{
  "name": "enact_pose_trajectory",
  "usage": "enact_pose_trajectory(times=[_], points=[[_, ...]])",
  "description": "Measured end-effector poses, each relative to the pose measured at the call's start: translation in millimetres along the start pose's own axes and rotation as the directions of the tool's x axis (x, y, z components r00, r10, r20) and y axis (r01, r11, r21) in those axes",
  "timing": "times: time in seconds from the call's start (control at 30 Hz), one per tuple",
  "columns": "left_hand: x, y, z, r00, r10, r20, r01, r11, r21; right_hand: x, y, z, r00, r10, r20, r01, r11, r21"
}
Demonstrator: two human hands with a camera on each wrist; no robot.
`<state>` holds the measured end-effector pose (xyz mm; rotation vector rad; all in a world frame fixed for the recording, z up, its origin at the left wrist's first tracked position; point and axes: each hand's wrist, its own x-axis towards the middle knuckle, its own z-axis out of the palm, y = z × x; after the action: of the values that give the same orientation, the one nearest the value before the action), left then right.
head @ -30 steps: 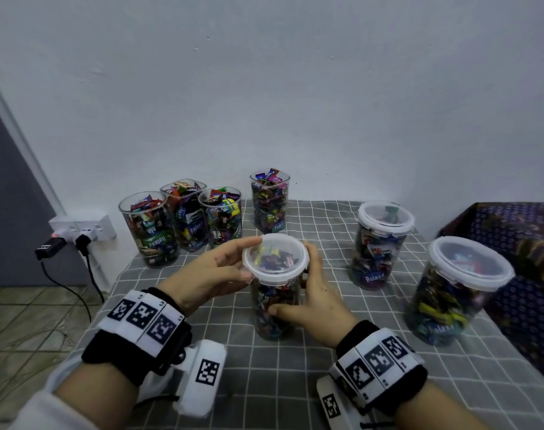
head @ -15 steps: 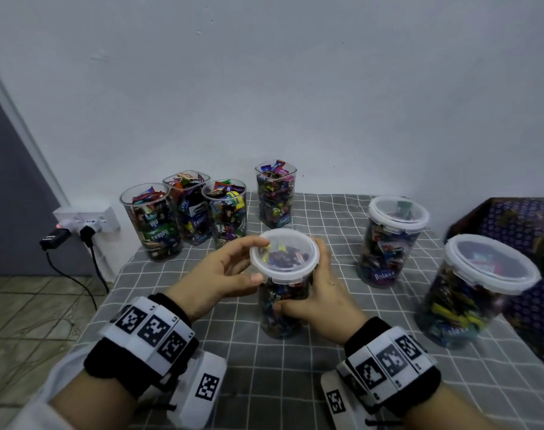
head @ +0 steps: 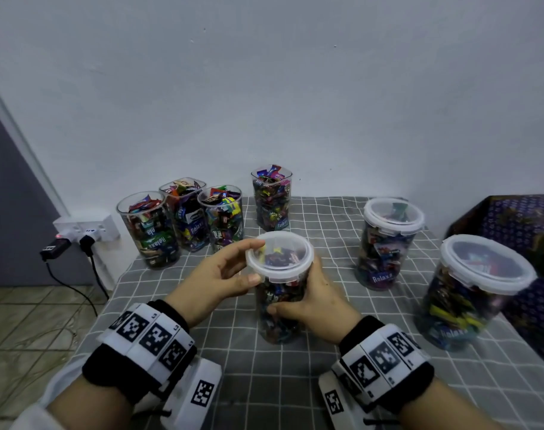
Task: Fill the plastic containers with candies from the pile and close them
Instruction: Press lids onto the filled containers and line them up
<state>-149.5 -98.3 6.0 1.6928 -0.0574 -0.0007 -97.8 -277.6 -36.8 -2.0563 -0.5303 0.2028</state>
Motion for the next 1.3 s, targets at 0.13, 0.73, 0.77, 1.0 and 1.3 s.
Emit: enact_pose_trajectory(times=[0.13, 0.73, 0.77, 1.0, 1.3], points=[[14.4, 4.4, -2.0, 0.999, 0.004, -0.034, 0.005, 0.967, 0.253, 17.4, 6.8, -12.9, 1.000, 0.010, -0.029, -0.011, 0.998, -0.056], [186.7, -11.0, 21.0, 0.907, 0.080, -0.413, 0.120, 0.892, 0.436, 119.9, 40.3, -52.3, 0.884, 0.190, -0.428, -0.252, 0.963, -0.091], [196.5, -12.8, 21.1, 0.890, 0.077, -0.450, 0.149, 0.883, 0.445, 123.2, 41.2, -52.1, 0.879, 0.192, -0.437, -0.254, 0.963, -0.087], [249.2, -19.5, -3.1, 0.832, -0.067, -0.551, 0.238, 0.940, 0.245, 134.6, 48.8, -53.0, 0.864, 0.198, -0.463, -0.260, 0.963, -0.074], [240.6, -26.1, 3.2, 0.804, -0.035, -0.593, 0.297, 0.889, 0.350, 137.9, 51.7, -52.3, 0.860, 0.212, -0.464, -0.271, 0.961, -0.062]])
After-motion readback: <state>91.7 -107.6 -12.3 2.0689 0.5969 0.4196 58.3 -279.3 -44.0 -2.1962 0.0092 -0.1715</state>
